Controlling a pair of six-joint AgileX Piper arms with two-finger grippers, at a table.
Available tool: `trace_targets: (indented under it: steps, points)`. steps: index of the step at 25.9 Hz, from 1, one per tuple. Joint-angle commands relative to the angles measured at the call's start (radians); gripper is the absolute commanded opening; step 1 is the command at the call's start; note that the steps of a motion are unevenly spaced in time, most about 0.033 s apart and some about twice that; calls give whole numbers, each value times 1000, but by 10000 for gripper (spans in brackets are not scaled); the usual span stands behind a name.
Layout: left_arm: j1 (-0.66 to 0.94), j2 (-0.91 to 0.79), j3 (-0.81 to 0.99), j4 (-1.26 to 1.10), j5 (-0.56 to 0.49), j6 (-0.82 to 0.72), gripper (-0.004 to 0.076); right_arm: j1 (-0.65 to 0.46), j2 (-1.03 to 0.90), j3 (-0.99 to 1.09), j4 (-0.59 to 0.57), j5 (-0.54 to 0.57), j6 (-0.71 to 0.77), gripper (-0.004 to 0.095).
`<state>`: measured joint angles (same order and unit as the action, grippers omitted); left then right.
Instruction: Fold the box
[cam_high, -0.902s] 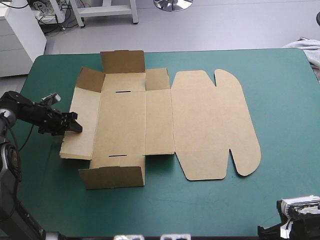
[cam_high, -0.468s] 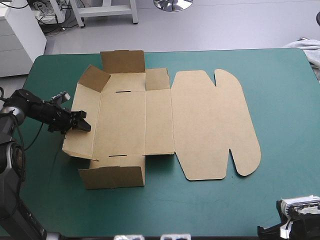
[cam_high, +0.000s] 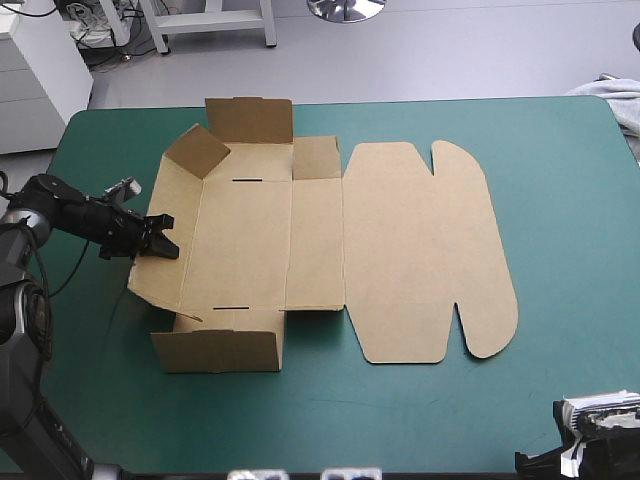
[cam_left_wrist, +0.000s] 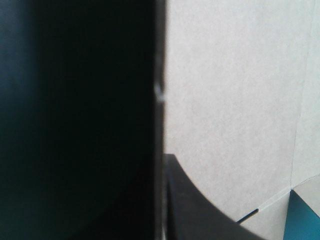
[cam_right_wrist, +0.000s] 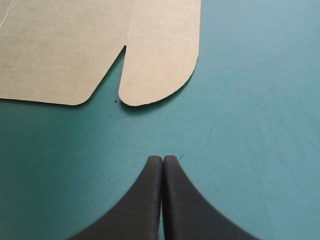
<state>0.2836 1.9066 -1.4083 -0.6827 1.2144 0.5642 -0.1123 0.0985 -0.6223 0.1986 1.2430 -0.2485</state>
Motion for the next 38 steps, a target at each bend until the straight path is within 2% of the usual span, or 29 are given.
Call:
trace_targets:
  steps: [1, 8, 12, 21, 26, 34, 38]
  points:
    - [-16, -77, -80, -3, 29, 5, -10, -1, 18, -20, 7, 8, -3, -19]
    - [-149, -130, -238, 295, 59, 69, -10, -1, 18, -20, 7, 8, -5, -19]
    - [-268, -177, -295, 470, -15, 84, -10, -1, 18, -20, 11, 8, -3, -19]
    - [-505, -240, -320, 668, -185, 182, -10, -1, 18, -20, 18, 8, 0, -19]
    - [-716, -258, -320, 847, -286, 185, -10, -1, 18, -20, 18, 8, 0, -19]
    - [-1022, -286, -318, 1021, -307, 166, -10, -1, 18, -20, 18, 2, -2, -19]
    - [-1108, -292, -318, 1024, -309, 130, -10, -1, 18, -20, 18, -2, 0, -19]
